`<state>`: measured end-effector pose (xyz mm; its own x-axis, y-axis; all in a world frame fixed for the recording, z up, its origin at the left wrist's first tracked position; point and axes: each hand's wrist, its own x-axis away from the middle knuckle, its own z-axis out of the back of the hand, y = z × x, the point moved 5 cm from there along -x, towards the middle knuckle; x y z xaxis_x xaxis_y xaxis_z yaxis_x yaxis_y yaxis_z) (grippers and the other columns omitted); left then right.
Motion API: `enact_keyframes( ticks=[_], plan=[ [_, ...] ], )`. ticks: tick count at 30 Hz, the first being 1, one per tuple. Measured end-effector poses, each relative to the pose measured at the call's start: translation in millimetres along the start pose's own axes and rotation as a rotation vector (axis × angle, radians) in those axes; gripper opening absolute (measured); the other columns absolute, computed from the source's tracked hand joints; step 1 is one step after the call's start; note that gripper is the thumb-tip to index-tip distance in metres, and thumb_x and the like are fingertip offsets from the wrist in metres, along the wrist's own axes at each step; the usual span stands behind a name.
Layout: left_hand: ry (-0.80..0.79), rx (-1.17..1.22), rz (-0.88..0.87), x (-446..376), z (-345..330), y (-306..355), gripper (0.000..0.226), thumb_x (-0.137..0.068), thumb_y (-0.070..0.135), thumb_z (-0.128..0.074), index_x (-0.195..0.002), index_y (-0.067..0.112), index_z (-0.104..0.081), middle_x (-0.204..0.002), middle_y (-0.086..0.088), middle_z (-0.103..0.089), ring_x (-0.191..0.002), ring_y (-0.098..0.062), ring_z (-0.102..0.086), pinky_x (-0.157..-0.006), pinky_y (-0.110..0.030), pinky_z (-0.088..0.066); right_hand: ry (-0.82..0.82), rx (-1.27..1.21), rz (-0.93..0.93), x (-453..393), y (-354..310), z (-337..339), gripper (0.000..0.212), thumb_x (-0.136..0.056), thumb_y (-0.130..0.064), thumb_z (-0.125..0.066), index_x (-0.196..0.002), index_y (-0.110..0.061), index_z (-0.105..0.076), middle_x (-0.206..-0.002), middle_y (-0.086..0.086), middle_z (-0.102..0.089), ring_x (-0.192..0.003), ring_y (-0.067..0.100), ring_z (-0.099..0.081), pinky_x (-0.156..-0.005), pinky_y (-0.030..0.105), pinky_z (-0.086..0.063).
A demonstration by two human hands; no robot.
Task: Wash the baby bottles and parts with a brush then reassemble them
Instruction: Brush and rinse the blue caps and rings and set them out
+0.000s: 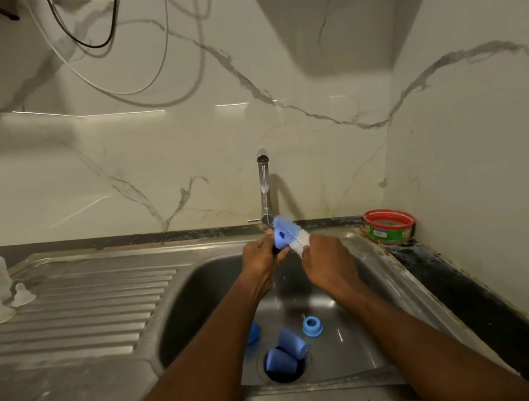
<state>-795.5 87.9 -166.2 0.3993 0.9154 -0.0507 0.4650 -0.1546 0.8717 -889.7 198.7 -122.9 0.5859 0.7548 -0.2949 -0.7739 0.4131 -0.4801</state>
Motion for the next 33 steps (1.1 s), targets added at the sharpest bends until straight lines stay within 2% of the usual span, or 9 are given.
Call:
enact_keyframes(
  ticks=[4,7,11,14,18,22,24,28,33],
  plan=[
    [0.094,-0.072,0.007,-8,14,-6,0.022,-0.098,0.022,-0.065,-0.098,0.002,-0.072,-0.091,-0.015,-0.077,-0.092,-0.027,-0.075,-0.084,-0.037,-0.061,-0.020,0.010,0.087,6,-9,-8,0.035,-0.102,-0.033,-0.055,-0.131,-0.014,-0.060,-0.122,0.009,-0.067,-0.106,0.025,-0.064,-0.080,0.030,-0.046],
    [0.009,0.019,0.066,-3,3,-6,0.023,-0.103,0.020,-0.058,-0.099,0.000,-0.070,-0.089,-0.015,-0.078,-0.083,-0.021,-0.077,-0.068,-0.026,-0.061,-0.011,-0.048,0.083,2,-12,-5,0.036,-0.101,-0.035,-0.055,-0.131,-0.015,-0.060,-0.122,0.010,-0.066,-0.107,0.027,-0.064,-0.081,0.032,-0.046],
    [-0.060,0.009,0.068,0,-4,-7,0.024,-0.103,0.017,-0.057,-0.107,-0.004,-0.069,-0.093,-0.017,-0.077,-0.089,-0.025,-0.076,-0.073,-0.027,-0.062,0.039,-0.042,0.054,-1,-2,3,0.032,-0.101,-0.031,-0.055,-0.128,-0.016,-0.062,-0.120,0.010,-0.068,-0.103,0.026,-0.065,-0.072,0.028,-0.039],
    [-0.062,-0.075,0.036,-2,-1,-9,0.020,-0.100,0.017,-0.061,-0.105,0.000,-0.070,-0.097,-0.014,-0.077,-0.094,-0.023,-0.076,-0.079,-0.028,-0.063,0.021,-0.015,0.020,0,2,5,0.035,-0.102,-0.033,-0.056,-0.132,-0.015,-0.058,-0.123,0.009,-0.066,-0.105,0.025,-0.064,-0.073,0.028,-0.039],
    [0.038,-0.203,-0.021,-9,9,-10,0.010,-0.096,0.017,-0.069,-0.094,0.008,-0.073,-0.091,-0.010,-0.077,-0.085,-0.017,-0.076,-0.068,-0.023,-0.061,-0.095,0.003,-0.042,-2,2,-4,0.039,-0.100,-0.032,-0.060,-0.134,-0.014,-0.056,-0.129,0.009,-0.064,-0.113,0.024,-0.061,-0.089,0.032,-0.046],
    [0.180,-0.521,-0.112,-18,24,-11,0.018,-0.099,0.025,-0.064,-0.098,0.010,-0.075,-0.093,-0.010,-0.076,-0.082,-0.020,-0.070,-0.067,-0.029,-0.055,-0.037,0.058,0.037,7,-8,-5,0.028,-0.099,-0.028,-0.059,-0.126,-0.017,-0.060,-0.118,0.007,-0.067,-0.100,0.022,-0.064,-0.075,0.030,-0.044],
    [0.109,-0.602,-0.201,-18,22,-7,0.016,-0.100,0.026,-0.063,-0.100,0.016,-0.075,-0.091,-0.006,-0.076,-0.085,-0.023,-0.070,-0.075,-0.035,-0.056,0.011,0.078,0.060,10,-9,-2,0.025,-0.098,-0.024,-0.059,-0.122,-0.017,-0.061,-0.114,0.007,-0.067,-0.097,0.023,-0.065,-0.071,0.031,-0.043],
    [-0.178,-0.735,-0.276,-8,3,-7,0.011,-0.095,0.026,-0.069,-0.101,0.021,-0.077,-0.093,0.004,-0.077,-0.090,-0.017,-0.072,-0.082,-0.030,-0.059,0.059,-0.004,0.024,3,-5,6,0.028,-0.096,-0.026,-0.063,-0.122,-0.016,-0.064,-0.110,0.006,-0.069,-0.086,0.020,-0.062,-0.070,0.032,-0.050],
    [-0.083,-0.709,-0.359,-6,8,4,0.022,-0.088,0.034,-0.076,-0.104,0.019,-0.079,-0.096,0.007,-0.078,-0.091,-0.004,-0.072,-0.078,-0.019,-0.057,0.066,0.025,0.016,-1,-2,9,0.036,-0.097,-0.032,-0.065,-0.129,-0.016,-0.060,-0.117,0.006,-0.068,-0.091,0.019,-0.062,-0.070,0.029,-0.044]
  ],
)
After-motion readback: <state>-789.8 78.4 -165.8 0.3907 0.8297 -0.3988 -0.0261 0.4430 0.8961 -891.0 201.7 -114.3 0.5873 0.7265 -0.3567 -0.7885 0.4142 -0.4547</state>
